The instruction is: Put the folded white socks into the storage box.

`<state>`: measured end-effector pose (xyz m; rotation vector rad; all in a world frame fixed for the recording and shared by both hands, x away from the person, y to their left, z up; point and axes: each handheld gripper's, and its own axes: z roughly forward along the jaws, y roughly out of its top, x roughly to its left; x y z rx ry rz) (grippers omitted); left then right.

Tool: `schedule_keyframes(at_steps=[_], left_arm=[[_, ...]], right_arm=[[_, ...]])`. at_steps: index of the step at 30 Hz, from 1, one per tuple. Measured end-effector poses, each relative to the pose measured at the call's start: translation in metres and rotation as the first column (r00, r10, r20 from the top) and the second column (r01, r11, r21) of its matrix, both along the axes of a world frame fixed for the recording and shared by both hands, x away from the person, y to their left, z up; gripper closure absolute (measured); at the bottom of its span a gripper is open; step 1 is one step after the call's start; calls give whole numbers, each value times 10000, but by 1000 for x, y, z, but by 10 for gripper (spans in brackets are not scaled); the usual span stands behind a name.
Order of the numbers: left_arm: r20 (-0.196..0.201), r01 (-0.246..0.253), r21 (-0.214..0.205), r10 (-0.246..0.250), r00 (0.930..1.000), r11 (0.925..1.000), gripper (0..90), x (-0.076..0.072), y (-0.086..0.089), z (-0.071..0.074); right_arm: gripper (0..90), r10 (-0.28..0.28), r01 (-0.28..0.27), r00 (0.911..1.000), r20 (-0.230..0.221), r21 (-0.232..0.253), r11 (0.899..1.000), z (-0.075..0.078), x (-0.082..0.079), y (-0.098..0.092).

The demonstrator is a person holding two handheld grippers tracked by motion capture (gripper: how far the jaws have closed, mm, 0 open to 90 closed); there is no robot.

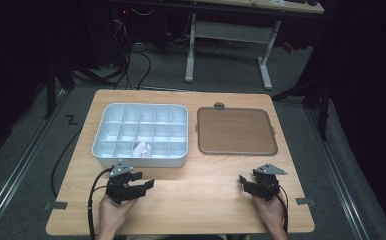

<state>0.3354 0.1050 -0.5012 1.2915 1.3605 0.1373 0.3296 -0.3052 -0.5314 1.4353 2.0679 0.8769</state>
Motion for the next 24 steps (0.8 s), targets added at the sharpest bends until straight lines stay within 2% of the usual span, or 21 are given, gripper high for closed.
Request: schedule_keyframes(at_steps=[12,22,24], left_arm=[[76,159,291,-161,9998,9995,409,2,-13,-9],[-128,169,418,-164,9998,9990,410,2,-17,-22],[-111,167,557,-161,9998,9983,410,2,-19,-24]], right_arm=[[387,-1,1,10000,2,2,10000,0,0,0],[387,-1,1,10000,1,3,10000,0,0,0],[387,-2,2,10000,1,2,10000,0,0,0]])
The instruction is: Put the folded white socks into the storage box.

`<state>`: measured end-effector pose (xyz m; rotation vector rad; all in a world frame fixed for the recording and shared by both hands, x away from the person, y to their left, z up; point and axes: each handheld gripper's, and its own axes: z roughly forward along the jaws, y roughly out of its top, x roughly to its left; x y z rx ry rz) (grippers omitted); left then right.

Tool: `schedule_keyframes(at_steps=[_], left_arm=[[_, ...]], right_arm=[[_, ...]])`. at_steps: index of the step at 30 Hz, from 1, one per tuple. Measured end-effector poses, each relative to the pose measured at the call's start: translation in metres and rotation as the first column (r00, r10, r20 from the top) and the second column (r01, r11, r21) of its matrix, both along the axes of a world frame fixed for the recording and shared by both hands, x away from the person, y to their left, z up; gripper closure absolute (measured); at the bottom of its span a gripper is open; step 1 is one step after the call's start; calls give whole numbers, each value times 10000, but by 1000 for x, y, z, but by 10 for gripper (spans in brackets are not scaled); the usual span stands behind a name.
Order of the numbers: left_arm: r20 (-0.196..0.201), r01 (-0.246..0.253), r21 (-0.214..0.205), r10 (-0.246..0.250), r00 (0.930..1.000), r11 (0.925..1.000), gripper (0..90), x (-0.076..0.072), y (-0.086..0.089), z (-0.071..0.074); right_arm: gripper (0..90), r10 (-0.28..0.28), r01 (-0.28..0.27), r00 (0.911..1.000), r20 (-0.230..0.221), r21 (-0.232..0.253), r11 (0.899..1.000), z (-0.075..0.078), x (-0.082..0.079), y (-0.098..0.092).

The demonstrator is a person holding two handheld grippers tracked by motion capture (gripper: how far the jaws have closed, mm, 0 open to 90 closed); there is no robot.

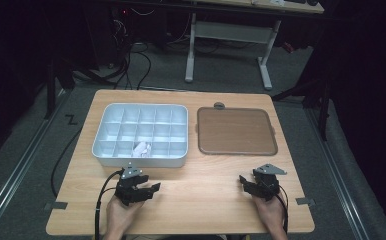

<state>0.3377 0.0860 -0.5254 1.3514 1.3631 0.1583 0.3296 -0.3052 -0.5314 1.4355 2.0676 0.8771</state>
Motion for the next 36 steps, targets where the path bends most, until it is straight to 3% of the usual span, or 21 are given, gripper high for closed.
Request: schedule_keyframes(at_steps=[19,29,36], left_arm=[[452,-41,720,8,9990,9974,408,3,-15,-13],[1220,-251,1295,92,9925,9913,401,1,-20,-19],[1255,-253,1376,79,9921,9902,395,0,-22,-20]], right_arm=[[387,-17,17,10000,-4,7,10000,0,0,0],[387,-18,18,10000,-1,-2,10000,0,0,0],[387,-33,33,10000,1,0,10000,0,0,0]])
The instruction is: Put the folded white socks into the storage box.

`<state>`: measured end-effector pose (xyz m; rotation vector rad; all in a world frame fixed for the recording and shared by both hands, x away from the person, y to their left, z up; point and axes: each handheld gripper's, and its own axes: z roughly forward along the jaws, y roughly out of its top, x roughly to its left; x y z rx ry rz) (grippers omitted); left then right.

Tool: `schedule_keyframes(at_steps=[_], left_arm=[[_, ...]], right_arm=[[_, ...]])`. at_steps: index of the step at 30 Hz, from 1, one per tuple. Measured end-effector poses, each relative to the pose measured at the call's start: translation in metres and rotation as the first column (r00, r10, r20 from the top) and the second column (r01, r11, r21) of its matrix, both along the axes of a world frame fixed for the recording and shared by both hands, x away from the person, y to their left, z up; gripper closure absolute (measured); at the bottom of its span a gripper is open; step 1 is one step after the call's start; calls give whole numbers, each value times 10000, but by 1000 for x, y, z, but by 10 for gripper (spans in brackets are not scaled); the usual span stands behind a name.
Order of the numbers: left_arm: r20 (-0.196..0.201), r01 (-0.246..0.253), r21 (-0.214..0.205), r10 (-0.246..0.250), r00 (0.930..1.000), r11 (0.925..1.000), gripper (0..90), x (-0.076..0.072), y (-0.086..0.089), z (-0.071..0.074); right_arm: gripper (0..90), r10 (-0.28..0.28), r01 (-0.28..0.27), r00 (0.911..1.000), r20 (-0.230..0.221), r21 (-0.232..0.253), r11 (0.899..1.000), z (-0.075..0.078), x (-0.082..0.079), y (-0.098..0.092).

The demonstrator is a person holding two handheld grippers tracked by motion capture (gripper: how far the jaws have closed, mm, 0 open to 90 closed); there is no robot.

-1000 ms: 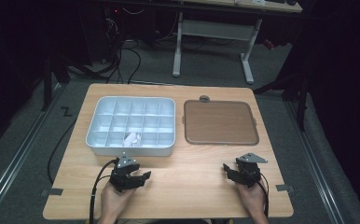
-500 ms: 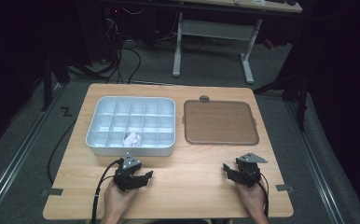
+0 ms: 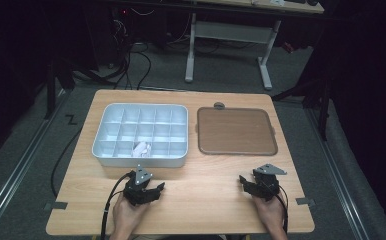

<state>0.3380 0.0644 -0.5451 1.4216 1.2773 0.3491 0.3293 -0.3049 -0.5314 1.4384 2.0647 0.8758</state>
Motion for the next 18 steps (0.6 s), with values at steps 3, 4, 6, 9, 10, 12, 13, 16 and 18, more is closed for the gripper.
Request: schedule_keyframes(at_steps=[3,4,6,9,10,12,13,16,18], left_arm=[[74,-61,160,59,10000,9999,395,0,-1,-1],[135,-91,223,88,9999,9997,394,0,-3,-1],[159,-89,340,84,9998,9994,388,-1,-3,-2],[160,-150,346,145,9998,9993,379,0,-3,-2],[157,-165,341,159,9997,9993,377,0,-3,-2],[150,-168,319,164,9998,9993,374,0,-3,-2],[151,-166,321,161,9998,9993,373,0,-3,-2],[145,-161,315,157,9998,9994,372,0,-3,-2],[135,-158,303,154,9998,9994,371,0,-3,-1]], right_arm=[[387,-3,3,10000,-2,1,10000,0,0,0],[387,0,0,10000,-1,1,10000,0,0,0],[387,-3,3,10000,-3,3,10000,0,0,0],[387,-2,2,10000,-1,3,10000,0,0,0],[387,-1,1,10000,-1,1,10000,0,0,0],[387,-1,1,10000,-1,3,10000,0,0,0],[387,-1,1,10000,-2,2,10000,0,0,0],[387,0,0,10000,-1,3,10000,0,0,0],[386,1,-1,10000,-4,7,10000,0,0,0]])
